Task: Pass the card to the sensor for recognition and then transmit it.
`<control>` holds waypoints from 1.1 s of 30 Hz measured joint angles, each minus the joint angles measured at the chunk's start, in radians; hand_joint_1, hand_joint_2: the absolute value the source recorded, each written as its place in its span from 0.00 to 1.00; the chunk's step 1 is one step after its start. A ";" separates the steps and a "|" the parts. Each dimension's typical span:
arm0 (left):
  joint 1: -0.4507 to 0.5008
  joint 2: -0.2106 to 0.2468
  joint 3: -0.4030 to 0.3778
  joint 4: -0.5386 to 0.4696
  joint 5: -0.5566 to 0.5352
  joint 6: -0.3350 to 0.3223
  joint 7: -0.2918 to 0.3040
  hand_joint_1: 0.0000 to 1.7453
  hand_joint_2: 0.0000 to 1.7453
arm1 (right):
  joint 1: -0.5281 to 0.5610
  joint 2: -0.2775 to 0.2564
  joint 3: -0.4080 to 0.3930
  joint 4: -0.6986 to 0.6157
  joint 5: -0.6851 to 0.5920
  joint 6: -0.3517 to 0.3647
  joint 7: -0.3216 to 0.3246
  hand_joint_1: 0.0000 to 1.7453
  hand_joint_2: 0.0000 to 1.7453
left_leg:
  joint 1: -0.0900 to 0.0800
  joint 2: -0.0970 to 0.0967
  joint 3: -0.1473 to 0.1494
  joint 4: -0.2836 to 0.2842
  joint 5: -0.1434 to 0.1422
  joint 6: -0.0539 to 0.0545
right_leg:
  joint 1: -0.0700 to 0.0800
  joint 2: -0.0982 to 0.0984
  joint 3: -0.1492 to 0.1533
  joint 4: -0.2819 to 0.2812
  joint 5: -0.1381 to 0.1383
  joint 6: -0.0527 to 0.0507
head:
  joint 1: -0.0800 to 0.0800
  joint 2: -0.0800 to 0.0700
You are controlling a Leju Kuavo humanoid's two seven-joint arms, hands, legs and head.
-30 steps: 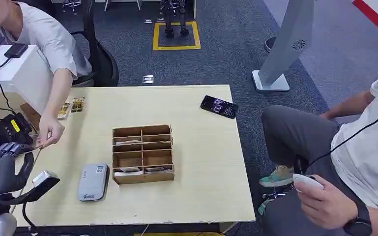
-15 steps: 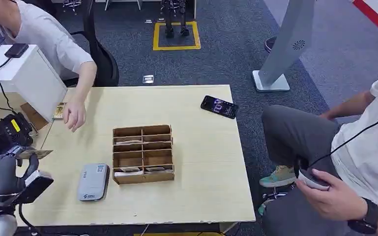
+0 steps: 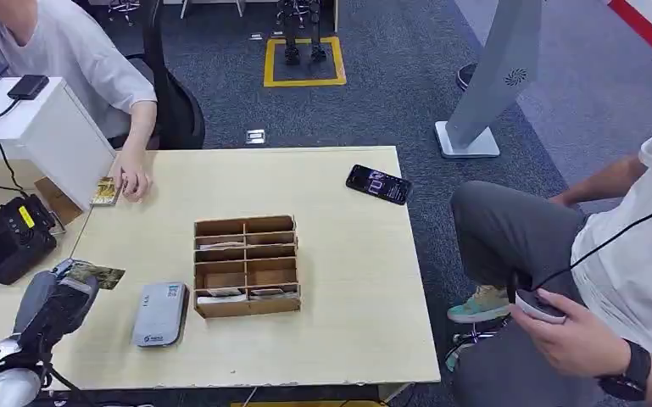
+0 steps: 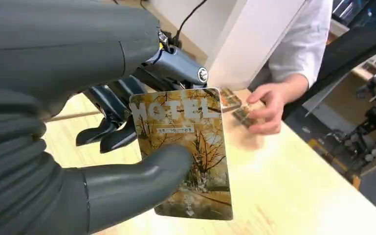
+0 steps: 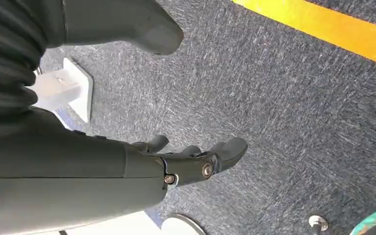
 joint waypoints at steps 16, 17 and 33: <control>0.049 -0.034 -0.043 -0.031 0.057 -0.098 0.043 1.00 1.00 | 0.000 0.002 -0.013 0.000 0.002 -0.008 0.004 0.00 1.00 | 0.000 0.000 0.000 0.000 0.000 0.000 | 0.000 0.000 0.000 0.000 0.000 0.000 | 0.000 0.000; 0.050 -0.037 -0.046 -0.033 0.065 -0.105 0.044 1.00 1.00 | 0.000 0.002 -0.013 0.000 0.002 -0.008 0.005 0.00 1.00 | 0.000 0.000 0.000 0.000 0.000 0.000 | 0.000 0.000 0.000 0.000 0.000 0.000 | 0.000 0.000; 0.061 -0.083 -0.085 -0.071 0.199 -0.120 0.135 1.00 1.00 | 0.001 0.009 -0.035 0.000 0.006 -0.016 0.014 0.00 1.00 | 0.000 0.000 0.000 0.000 0.000 0.000 | 0.000 0.000 0.000 0.000 0.000 0.000 | 0.000 0.000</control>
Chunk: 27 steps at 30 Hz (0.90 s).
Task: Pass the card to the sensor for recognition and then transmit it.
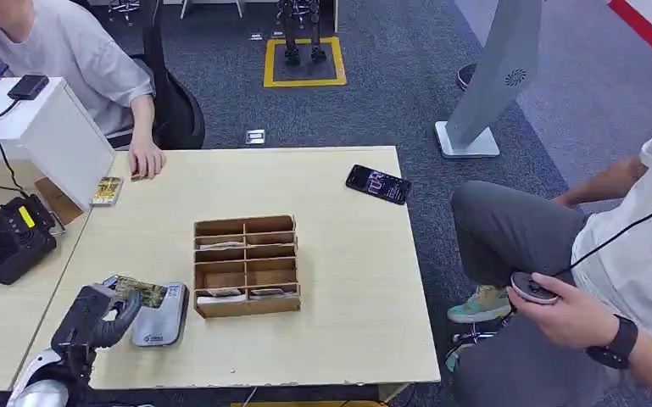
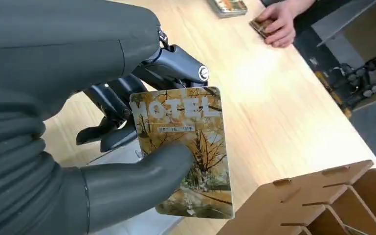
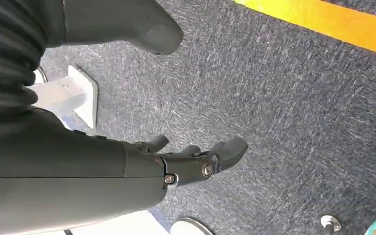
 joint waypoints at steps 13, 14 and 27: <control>-0.007 -0.018 -0.042 0.037 -0.141 0.106 0.023 1.00 1.00 | 0.000 0.005 -0.001 0.000 0.008 0.000 0.006 0.00 1.00 | 0.000 0.000 0.000 0.000 0.000 0.000 | 0.000 0.000 0.000 0.000 0.000 0.000 | 0.000 0.000; -0.007 -0.019 -0.045 0.041 -0.147 0.108 0.023 1.00 1.00 | 0.000 0.006 -0.001 0.000 0.008 0.000 0.006 0.00 1.00 | 0.000 0.000 0.000 0.000 0.000 0.000 | 0.000 0.000 0.000 0.000 0.000 0.000 | 0.000 0.000; -0.008 -0.032 -0.055 0.070 -0.193 0.125 0.019 1.00 1.00 | -0.001 0.008 -0.003 0.000 0.016 0.002 0.006 0.00 1.00 | 0.000 0.000 0.000 0.000 0.000 0.000 | 0.000 0.000 0.000 0.000 0.000 0.000 | 0.000 0.000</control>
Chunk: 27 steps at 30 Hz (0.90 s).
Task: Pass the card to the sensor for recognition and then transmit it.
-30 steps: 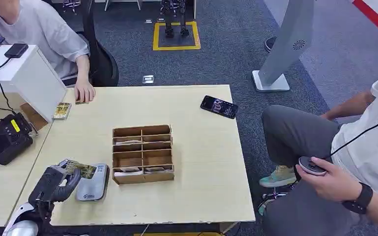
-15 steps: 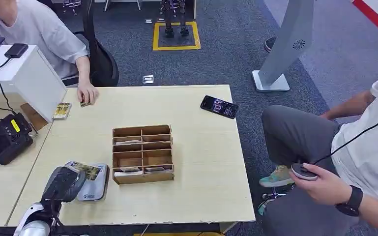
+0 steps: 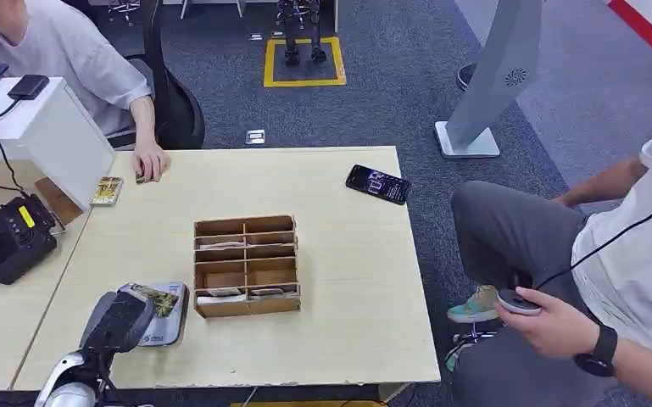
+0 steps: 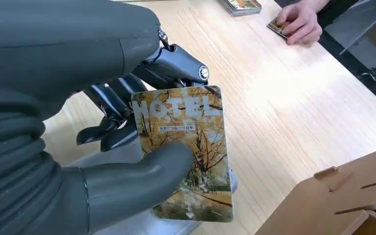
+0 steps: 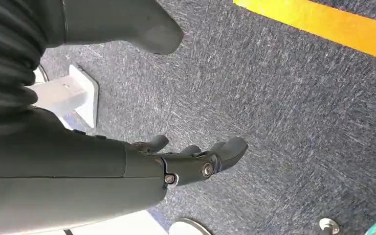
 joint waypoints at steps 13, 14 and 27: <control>-0.011 -0.010 0.000 0.035 -0.123 0.060 -0.003 1.00 1.00 | 0.000 0.000 -0.012 0.000 0.010 0.006 0.000 0.00 1.00 | 0.000 0.000 0.000 0.000 0.000 0.000 | 0.000 0.000 0.000 0.000 0.000 0.000 | 0.000 0.000; -0.013 -0.010 0.000 0.039 -0.136 0.064 0.001 1.00 1.00 | 0.000 0.000 -0.013 0.000 0.010 0.006 0.000 0.00 1.00 | 0.000 0.000 0.000 0.000 0.000 0.000 | 0.000 0.000 0.000 0.000 0.000 0.000 | 0.000 0.000; -0.026 -0.024 0.000 0.078 -0.211 0.085 0.011 1.00 1.00 | 0.000 0.000 -0.017 0.000 0.020 0.006 -0.004 0.00 1.00 | 0.000 0.000 0.000 0.000 0.000 0.000 | 0.000 0.000 0.001 0.000 0.000 0.000 | 0.000 0.000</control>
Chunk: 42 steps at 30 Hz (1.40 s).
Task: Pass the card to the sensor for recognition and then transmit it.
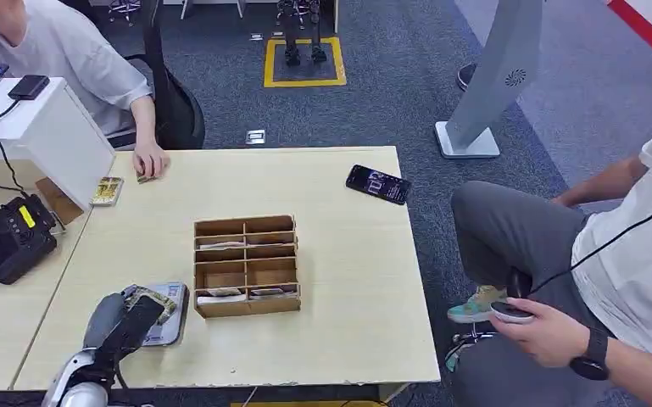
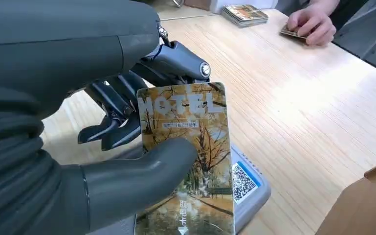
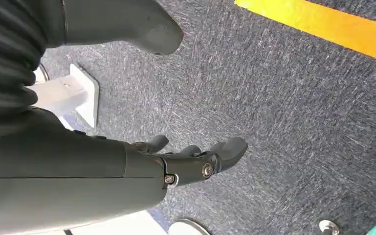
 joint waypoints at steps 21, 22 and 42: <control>0.005 -0.068 0.005 -0.003 0.313 -0.034 -0.166 1.00 1.00 | -0.001 0.000 -0.007 0.000 0.014 -0.006 -0.006 0.00 1.00 | 0.000 -0.001 0.000 0.000 0.000 0.000 | 0.000 -0.001 0.001 0.000 0.000 0.000 | 0.000 0.000; 0.005 -0.074 0.005 -0.014 0.348 -0.035 -0.176 1.00 1.00 | -0.001 0.000 -0.008 0.000 0.018 -0.008 -0.007 0.00 1.00 | 0.000 -0.001 0.000 0.000 0.000 0.000 | 0.000 -0.001 0.001 0.000 0.000 0.000 | 0.000 0.000; -0.159 -0.020 0.070 -0.189 0.300 0.241 -0.325 1.00 1.00 | -0.011 0.000 -0.003 0.000 0.031 0.004 -0.024 0.00 1.00 | 0.000 -0.001 0.000 0.000 0.001 -0.001 | 0.000 0.000 0.000 0.001 0.000 0.000 | 0.000 0.000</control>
